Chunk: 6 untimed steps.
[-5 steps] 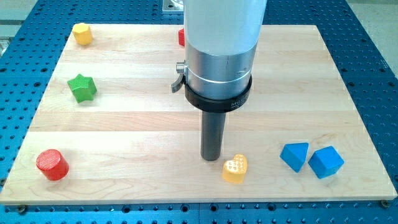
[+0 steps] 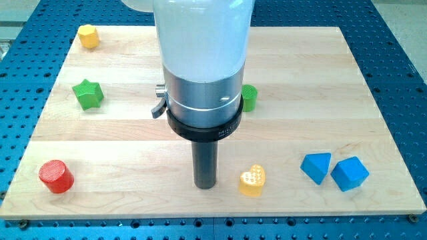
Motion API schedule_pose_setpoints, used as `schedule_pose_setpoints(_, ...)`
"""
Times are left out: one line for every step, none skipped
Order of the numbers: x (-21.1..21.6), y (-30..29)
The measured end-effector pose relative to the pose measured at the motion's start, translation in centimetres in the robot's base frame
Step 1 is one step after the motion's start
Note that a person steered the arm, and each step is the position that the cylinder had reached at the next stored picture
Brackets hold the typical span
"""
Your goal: Move the yellow heart into the triangle
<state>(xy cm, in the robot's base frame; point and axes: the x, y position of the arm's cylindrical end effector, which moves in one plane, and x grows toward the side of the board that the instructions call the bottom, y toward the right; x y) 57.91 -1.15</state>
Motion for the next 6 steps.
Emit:
schedule_pose_setpoints(0.5, -2.1)
schedule_pose_setpoints(1.9, -1.0)
schedule_pose_setpoints(2.1, 3.2)
schedule_pose_setpoints(1.9, 5.7)
schedule_pose_setpoints(-0.9, 7.2)
schedule_pose_setpoints(-2.3, 11.5)
